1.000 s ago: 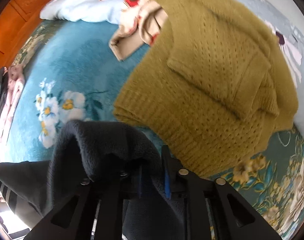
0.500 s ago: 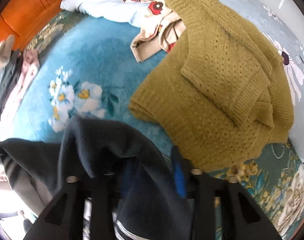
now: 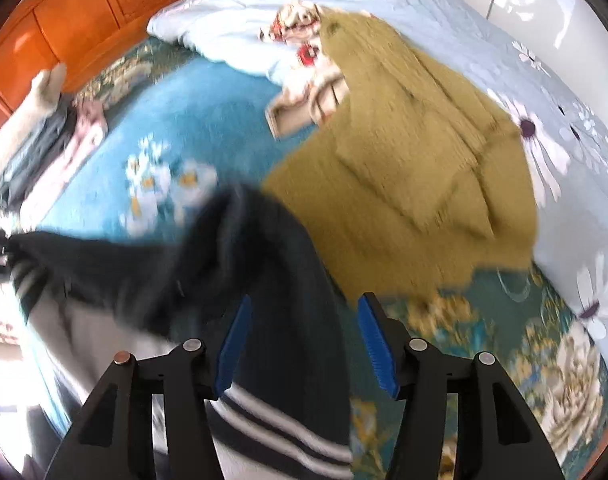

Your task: Fold clothes

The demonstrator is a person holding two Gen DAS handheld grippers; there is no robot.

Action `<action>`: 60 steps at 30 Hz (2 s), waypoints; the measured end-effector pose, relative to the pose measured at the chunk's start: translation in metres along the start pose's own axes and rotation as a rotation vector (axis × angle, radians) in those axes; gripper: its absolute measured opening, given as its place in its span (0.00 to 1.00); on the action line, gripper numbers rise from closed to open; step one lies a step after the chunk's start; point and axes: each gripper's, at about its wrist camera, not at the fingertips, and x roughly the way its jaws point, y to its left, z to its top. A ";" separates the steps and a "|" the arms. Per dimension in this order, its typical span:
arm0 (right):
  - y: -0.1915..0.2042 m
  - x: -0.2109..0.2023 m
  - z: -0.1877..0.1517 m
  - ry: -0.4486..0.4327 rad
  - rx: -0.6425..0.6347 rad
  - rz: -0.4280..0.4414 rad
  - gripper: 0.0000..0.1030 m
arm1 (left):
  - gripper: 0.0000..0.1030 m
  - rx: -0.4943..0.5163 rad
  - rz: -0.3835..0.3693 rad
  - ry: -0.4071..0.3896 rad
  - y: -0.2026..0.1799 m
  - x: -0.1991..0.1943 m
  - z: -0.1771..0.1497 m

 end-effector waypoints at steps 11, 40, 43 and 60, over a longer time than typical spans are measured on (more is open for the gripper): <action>-0.055 0.018 -0.143 0.227 0.233 0.030 0.55 | 0.67 0.115 -0.024 -0.054 0.004 -0.015 -0.068; -0.085 -0.074 -0.094 -0.005 0.143 -0.132 0.01 | 0.67 0.342 0.162 0.041 -0.023 0.026 -0.184; -0.076 -0.059 -0.122 0.029 0.135 -0.070 0.02 | 0.67 0.402 0.224 0.079 -0.032 0.043 -0.200; -0.064 -0.026 -0.173 0.136 0.183 -0.018 0.27 | 0.51 0.726 0.474 0.155 -0.040 0.081 -0.254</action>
